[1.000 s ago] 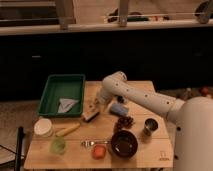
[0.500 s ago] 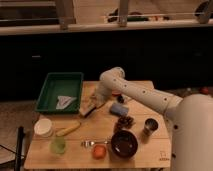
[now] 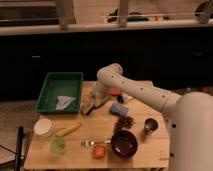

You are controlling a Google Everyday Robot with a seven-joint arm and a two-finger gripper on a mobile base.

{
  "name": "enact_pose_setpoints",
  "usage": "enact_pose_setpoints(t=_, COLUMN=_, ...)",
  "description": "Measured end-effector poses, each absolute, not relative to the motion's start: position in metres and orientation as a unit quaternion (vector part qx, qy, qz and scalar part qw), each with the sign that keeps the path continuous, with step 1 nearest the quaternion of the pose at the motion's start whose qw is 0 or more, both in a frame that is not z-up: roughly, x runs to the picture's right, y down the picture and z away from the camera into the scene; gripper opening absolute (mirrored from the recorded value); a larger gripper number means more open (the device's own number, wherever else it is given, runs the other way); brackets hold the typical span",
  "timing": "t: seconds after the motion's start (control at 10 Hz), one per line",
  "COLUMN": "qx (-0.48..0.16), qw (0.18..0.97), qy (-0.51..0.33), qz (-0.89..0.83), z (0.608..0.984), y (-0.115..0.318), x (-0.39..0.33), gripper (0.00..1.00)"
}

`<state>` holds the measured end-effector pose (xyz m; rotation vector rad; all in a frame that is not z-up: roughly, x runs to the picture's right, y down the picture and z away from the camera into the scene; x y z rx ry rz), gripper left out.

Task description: Place eraser in paper cup

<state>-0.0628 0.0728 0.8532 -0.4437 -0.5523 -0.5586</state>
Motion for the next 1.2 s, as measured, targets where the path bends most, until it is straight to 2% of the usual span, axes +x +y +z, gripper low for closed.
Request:
enact_pose_setpoints(t=0.8, qx=-0.239, qw=0.874, qy=-0.276, qz=-0.321, z=0.840, y=0.085, x=-0.056, gripper=0.00)
enact_pose_setpoints(t=1.2, qx=-0.234, qw=0.840, qy=-0.300, qz=-0.388, z=0.797, y=0.074, x=-0.067, gripper=0.00)
